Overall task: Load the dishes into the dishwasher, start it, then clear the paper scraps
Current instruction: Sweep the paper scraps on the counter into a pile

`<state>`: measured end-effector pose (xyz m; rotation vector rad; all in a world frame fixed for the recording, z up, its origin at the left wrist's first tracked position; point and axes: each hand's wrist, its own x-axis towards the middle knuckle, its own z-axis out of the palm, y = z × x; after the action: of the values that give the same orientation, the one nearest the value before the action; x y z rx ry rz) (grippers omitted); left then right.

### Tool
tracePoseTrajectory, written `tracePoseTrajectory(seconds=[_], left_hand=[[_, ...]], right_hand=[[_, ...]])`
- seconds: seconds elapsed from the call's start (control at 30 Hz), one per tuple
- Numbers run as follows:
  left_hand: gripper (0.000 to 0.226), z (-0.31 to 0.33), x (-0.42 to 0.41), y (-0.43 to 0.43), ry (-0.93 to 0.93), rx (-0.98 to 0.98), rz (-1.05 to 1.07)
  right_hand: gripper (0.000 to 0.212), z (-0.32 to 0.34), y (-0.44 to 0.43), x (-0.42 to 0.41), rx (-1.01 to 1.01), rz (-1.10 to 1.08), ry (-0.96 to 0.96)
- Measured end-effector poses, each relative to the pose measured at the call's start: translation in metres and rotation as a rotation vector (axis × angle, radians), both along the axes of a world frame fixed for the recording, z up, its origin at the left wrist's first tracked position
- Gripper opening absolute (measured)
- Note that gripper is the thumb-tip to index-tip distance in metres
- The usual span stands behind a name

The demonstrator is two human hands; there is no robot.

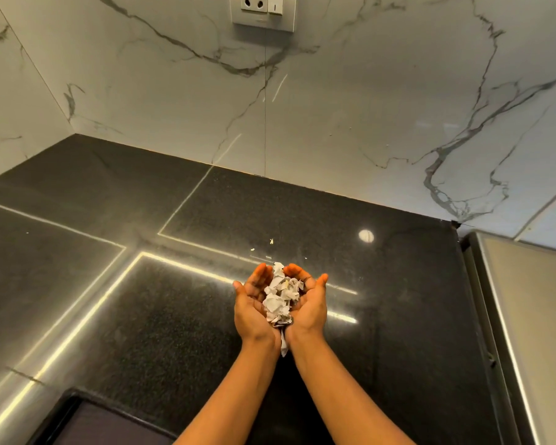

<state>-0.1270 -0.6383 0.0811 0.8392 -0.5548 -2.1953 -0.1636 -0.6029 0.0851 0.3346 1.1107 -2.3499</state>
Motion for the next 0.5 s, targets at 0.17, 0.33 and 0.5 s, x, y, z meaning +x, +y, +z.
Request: tracePoseTrajectory(seconds=[0.17, 0.33, 0.5], left_hand=[[0.056, 0.028, -0.006, 0.0, 0.082, 0.067, 0.097], [0.057, 0.061, 0.0, 0.016, 0.174, 0.09, 0.186], [0.058, 0.083, 0.044, 0.044, 0.266, 0.079, 0.344]], right_hand=[[0.05, 0.027, 0.004, -0.006, -0.08, 0.011, 0.002], [0.05, 0.061, 0.017, -0.003, -0.147, 0.078, 0.071], [0.051, 0.082, 0.04, 0.039, -0.205, 0.246, 0.109]])
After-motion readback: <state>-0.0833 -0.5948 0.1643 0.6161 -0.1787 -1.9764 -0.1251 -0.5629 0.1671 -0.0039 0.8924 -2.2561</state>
